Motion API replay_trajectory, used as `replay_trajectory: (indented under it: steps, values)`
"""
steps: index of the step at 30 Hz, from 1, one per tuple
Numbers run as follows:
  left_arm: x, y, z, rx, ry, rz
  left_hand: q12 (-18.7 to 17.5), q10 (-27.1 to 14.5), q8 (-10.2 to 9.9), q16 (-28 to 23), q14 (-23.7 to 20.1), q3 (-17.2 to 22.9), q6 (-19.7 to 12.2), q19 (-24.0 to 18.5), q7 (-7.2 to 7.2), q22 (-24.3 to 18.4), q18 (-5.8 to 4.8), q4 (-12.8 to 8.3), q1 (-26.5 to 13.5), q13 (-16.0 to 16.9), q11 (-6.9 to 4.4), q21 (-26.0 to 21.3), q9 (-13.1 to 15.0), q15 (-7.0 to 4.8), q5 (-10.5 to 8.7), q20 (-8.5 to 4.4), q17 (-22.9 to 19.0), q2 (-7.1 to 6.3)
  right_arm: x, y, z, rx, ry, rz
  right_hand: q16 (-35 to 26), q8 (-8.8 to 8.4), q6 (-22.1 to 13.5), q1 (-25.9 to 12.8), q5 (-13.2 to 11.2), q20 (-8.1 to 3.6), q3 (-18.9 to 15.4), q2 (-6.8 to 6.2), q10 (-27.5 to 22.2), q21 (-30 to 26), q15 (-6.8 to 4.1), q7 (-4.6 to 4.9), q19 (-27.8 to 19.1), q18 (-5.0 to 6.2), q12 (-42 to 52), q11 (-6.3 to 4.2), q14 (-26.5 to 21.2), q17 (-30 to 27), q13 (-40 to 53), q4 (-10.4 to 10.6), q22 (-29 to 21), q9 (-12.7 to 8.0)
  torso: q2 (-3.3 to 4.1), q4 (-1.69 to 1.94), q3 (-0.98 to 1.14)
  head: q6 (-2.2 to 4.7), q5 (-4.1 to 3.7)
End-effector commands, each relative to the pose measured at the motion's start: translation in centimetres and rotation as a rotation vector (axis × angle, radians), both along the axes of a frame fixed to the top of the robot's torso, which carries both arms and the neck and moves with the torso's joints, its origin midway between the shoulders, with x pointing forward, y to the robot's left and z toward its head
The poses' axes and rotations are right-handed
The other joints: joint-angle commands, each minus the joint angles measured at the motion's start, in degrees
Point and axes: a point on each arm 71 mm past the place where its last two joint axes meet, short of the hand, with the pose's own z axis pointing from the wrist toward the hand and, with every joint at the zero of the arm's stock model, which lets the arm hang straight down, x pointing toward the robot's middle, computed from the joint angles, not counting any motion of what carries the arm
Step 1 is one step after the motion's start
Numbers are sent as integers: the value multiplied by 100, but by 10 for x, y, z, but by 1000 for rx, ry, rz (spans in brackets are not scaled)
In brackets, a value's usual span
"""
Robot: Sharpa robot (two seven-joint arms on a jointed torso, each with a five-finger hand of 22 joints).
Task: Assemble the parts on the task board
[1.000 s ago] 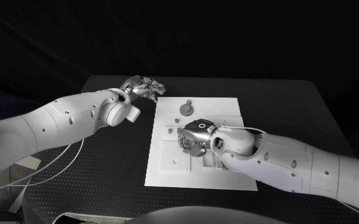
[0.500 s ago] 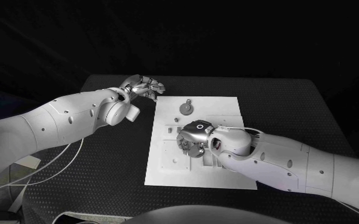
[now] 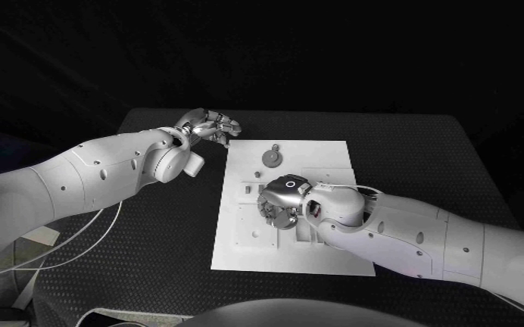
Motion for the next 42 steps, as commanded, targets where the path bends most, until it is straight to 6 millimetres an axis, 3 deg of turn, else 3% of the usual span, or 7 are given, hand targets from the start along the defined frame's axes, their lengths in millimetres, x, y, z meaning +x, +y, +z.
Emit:
replay_trajectory:
  steps: [1, 8, 12, 18, 28, 37, 42]
  values:
    - [0, -2, 2, -12, -1, -10, 38, -55, -18, -31, 32, -26, 8, 26, 47, -3, 120, 9, -54, -3, 33, -28, 7, 12, -31, -3, -1, -15, 0, -6, -9, -44, 21, -18, 18, -27, -71, -46, 0, -12, 3, 13, -50, 30, -19, 47, -30, 175, -70, 36, -103, -18, 14, -6, 118, 2, 0, -3, 4, 2, 0]
    - [0, -2, 2, -11, -1, -10, 40, -57, -18, -31, 31, -26, 6, 27, 48, -3, 120, 9, -54, -3, 33, -29, 7, 12, -31, -3, 0, -16, 1, -9, -8, -20, 28, -34, -19, -218, -424, -79, -2, 43, -48, -211, -182, 6, 56, 180, -133, 175, -197, 111, -171, -86, 61, -2, 113, -19, -2, 0, 3, 13, -7]
    - [1, 0, 2, -9, -3, -4, 42, -59, -17, -32, 30, -26, 6, 25, 48, -3, 119, 9, -54, -3, 34, -30, 8, 13, -31, -2, -1, -17, 1, -10, -7, -6, 21, -34, -39, -505, -931, -39, -4, 76, -69, -434, -325, -24, 141, 367, -212, 175, -321, 201, -236, -133, 74, 1, 108, -137, -1, -1, 8, 22, -10]
    - [1, 0, 1, -8, -1, -2, 46, -61, -16, -36, 23, -27, 4, 20, 48, -4, 118, 8, -55, -3, 35, -35, 8, 14, -31, 0, -2, -22, 2, -16, -5, 24, 11, -48, -82, -737, -1398, -137, -4, 174, -53, -646, -968, -114, 364, 386, -384, 168, -526, 427, -429, -201, -60, 26, 89, -272, -1, -7, 4, 26, -14]
    - [1, 1, 1, -6, 1, 1, 55, -66, -11, -48, 5, -28, 5, 3, 48, -6, 114, 7, -57, -3, 37, -45, 11, 18, -31, 5, -6, -30, 3, -29, 9, 73, -22, -70, -11, -681, -1377, -175, -1, 210, -3, -672, -1092, -107, 413, 440, -396, 175, -490, 478, -473, -216, -100, 34, 105, -276, -5, -2, 1, 66, -55]
    - [1, 2, 1, -6, 2, -1, 59, -68, -9, -48, 5, -28, 5, 3, 47, -6, 114, 9, -58, -3, 38, -46, 12, 18, -31, 5, -5, -28, 17, -49, 65, 213, -132, -119, 92, -589, -1287, -192, -1, 142, 34, -625, -882, -20, 329, 507, -241, 175, -414, 392, -326, -270, -43, 33, 109, -280, -4, -9, 5, 99, -88]
    - [1, 3, 1, -6, 4, -1, 61, -68, -8, -47, 5, -28, 5, 3, 47, -6, 114, 10, -59, -3, 38, -46, 12, 18, -31, 5, -5, -27, 34, -66, 90, 83, -136, -140, 79, -545, -1241, -267, -1, 136, 29, -680, -1031, -33, 366, 469, -243, 175, -515, 435, -338, -314, -77, 46, 95, -280, -4, -19, 6, 117, -97]
